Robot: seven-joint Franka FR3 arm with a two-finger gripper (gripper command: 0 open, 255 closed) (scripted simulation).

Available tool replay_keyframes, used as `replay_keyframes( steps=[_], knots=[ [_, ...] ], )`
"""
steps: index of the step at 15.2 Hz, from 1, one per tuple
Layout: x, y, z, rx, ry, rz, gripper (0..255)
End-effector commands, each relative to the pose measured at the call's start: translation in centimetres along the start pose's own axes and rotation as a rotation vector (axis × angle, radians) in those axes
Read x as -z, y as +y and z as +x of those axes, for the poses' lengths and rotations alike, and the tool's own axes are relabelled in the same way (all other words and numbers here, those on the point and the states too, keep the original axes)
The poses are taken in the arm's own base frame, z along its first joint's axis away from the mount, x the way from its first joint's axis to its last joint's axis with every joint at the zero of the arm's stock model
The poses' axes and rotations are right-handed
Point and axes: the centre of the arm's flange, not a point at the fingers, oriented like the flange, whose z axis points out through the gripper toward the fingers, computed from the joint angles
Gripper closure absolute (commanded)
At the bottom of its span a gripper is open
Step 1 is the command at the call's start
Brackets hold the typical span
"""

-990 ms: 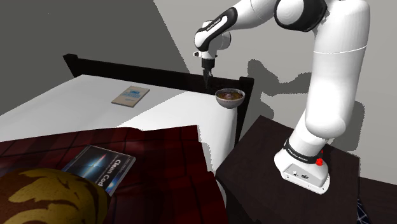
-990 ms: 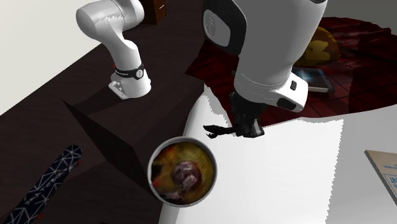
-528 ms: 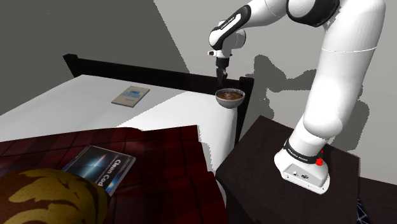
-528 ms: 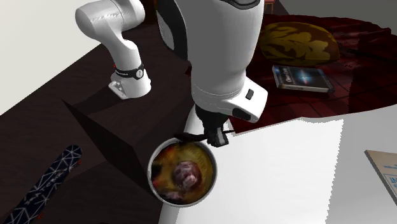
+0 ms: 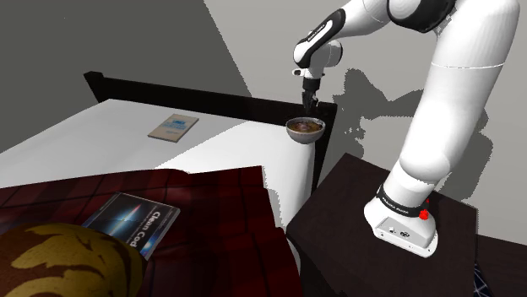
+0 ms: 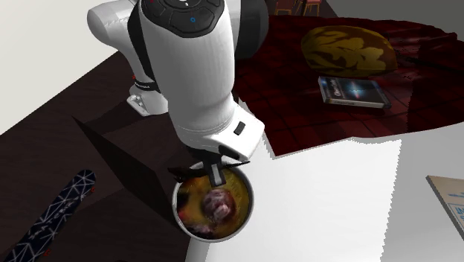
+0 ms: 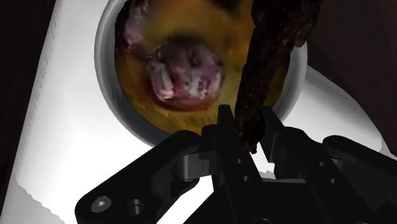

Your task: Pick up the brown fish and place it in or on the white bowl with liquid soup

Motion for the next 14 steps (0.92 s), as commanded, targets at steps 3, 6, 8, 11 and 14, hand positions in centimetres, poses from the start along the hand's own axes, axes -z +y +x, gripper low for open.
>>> replay_keyframes(
  steps=[3, 6, 8, 11, 14],
  knots=[
    [-2.0, 0.3, -0.3, 0.001, 0.0, 0.0, 255],
    [-3.5, 0.6, -0.3, 0.001, 0.0, 0.0, 255],
    [-4.6, 0.8, -0.4, 0.001, 0.0, 0.0, 255],
    [-5.6, 0.9, -0.4, 0.001, 0.0, 0.0, 255],
    [-5.6, 0.9, -0.4, 0.001, 0.0, 0.0, 255]
  ],
)
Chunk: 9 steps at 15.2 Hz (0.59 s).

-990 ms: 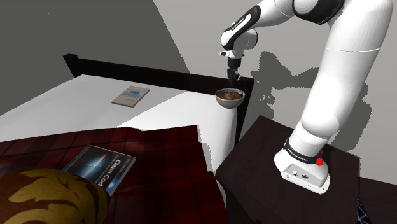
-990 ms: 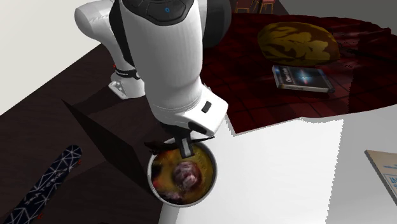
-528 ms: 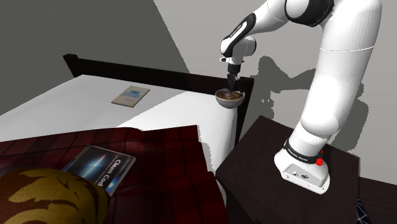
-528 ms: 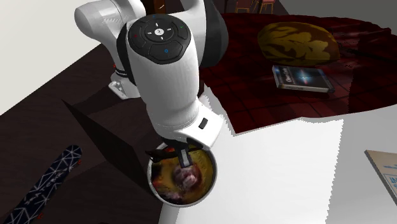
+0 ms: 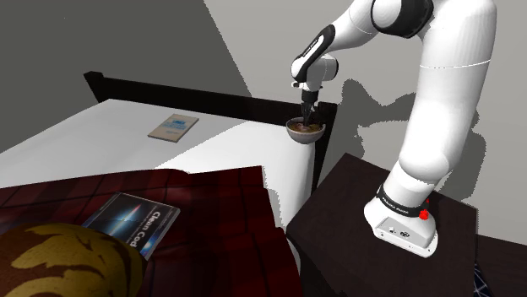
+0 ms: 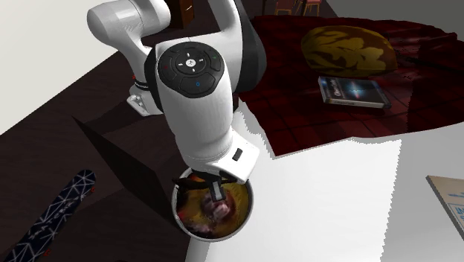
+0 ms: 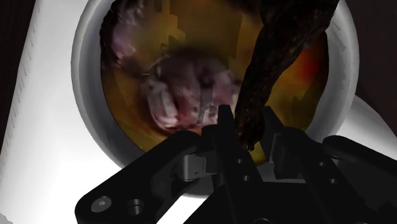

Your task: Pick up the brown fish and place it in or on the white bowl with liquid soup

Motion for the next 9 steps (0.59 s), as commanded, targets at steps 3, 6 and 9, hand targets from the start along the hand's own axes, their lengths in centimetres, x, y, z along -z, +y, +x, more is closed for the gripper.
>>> replay_keyframes(
  steps=[3, 6, 9],
  knots=[
    [-0.02, 0.01, -0.02, 0.0, 0.0, 0.0, 255],
    [-0.02, 0.0, -0.02, 0.0, 0.0, 0.0, 0],
    [-0.02, 0.0, -0.02, 0.0, 0.0, 0.0, 0]
  ],
)
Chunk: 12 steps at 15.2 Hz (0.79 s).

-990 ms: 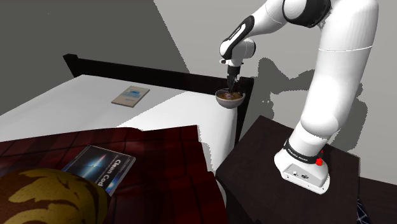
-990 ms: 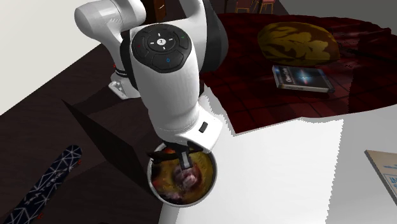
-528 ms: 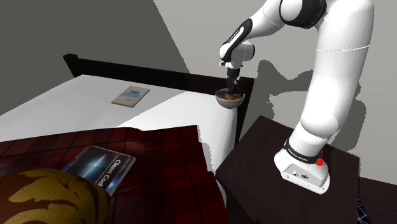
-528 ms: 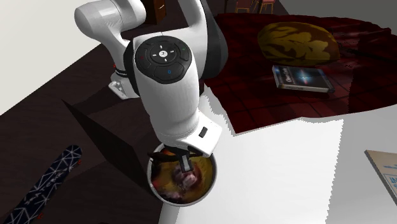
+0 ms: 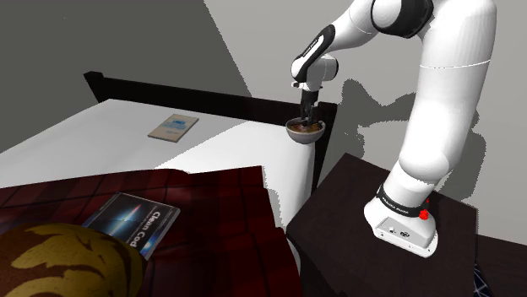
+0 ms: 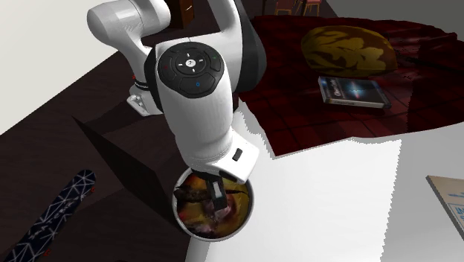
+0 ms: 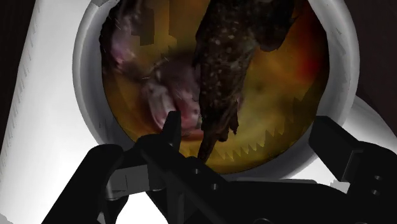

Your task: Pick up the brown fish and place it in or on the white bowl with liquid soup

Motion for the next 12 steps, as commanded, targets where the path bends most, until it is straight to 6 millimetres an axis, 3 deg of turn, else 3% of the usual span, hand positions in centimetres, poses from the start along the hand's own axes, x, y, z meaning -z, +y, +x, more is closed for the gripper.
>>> replay_keyframes(
  steps=[1, 4, 12],
  knots=[
    [1.3, 0.0, 0.0, 0.0, 0.0, 0.0, 0],
    [5.0, 0.0, 0.0, 0.0, 0.0, 0.0, 0],
    [5.0, 0.0, 0.0, 0.0, 0.0, 0.0, 0]
  ],
)
